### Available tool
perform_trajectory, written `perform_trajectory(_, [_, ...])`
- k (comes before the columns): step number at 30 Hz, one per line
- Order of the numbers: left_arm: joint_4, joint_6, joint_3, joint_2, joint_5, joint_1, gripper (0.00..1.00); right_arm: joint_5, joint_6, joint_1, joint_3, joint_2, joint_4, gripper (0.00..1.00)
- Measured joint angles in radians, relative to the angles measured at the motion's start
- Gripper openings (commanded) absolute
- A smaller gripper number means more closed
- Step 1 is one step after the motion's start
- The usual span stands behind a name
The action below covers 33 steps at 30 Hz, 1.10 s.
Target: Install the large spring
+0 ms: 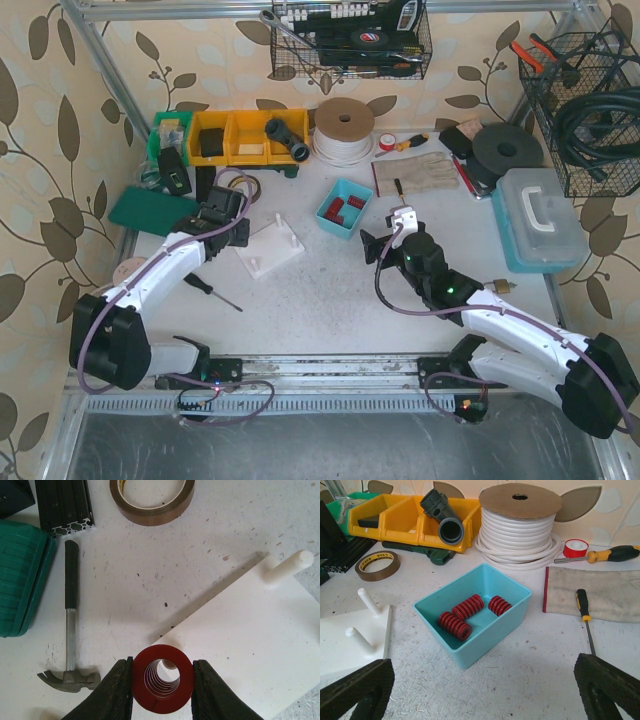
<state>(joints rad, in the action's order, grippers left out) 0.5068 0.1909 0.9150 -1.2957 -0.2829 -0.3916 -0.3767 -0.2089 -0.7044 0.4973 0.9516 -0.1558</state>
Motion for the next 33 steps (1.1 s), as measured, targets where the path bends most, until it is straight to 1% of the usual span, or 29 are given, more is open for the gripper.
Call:
perform_trajectory(6, [-0.054,0.0,-0.03,-0.012,0.006,0.0,0.0,0.0,0.0,0.0,0.0,0.001,0.0,0.97])
perform_trajectory(13, [-0.077,0.0,-0.05,-0.082,0.005,0.0,0.01,0.0,0.0,0.0,0.0,0.006,0.0,0.97])
perform_trajectory(16, [-0.087,0.0,-0.05,-0.099,0.003,0.0,0.1,0.0,0.0,0.0,0.0,0.008,0.0,0.97])
perform_trajectory(20, [-0.093,0.0,-0.05,-0.116,0.004,0.0,0.29,0.0,0.0,0.0,0.0,0.014,-0.001,0.97])
perform_trajectory(25, [-0.094,0.002,-0.05,-0.129,0.005,0.0,0.43,0.0,0.0,0.0,0.0,0.022,-0.003,0.97])
perform_trajectory(26, [-0.093,0.003,-0.05,-0.129,0.005,0.0,0.5,0.0,0.0,0.0,0.0,0.025,-0.003,0.97])
perform_trajectory(28, [-0.092,0.009,-0.048,-0.129,0.003,0.0,0.6,0.002,0.0,0.0,0.0,0.03,-0.003,0.97])
perform_trajectory(30, [-0.092,0.015,-0.047,-0.129,0.003,0.0,0.64,0.004,0.0,0.0,0.0,0.032,-0.003,0.97])
perform_trajectory(33, [-0.09,0.023,-0.046,-0.116,0.006,0.0,0.67,0.003,0.0,0.0,0.0,0.031,-0.003,0.97])
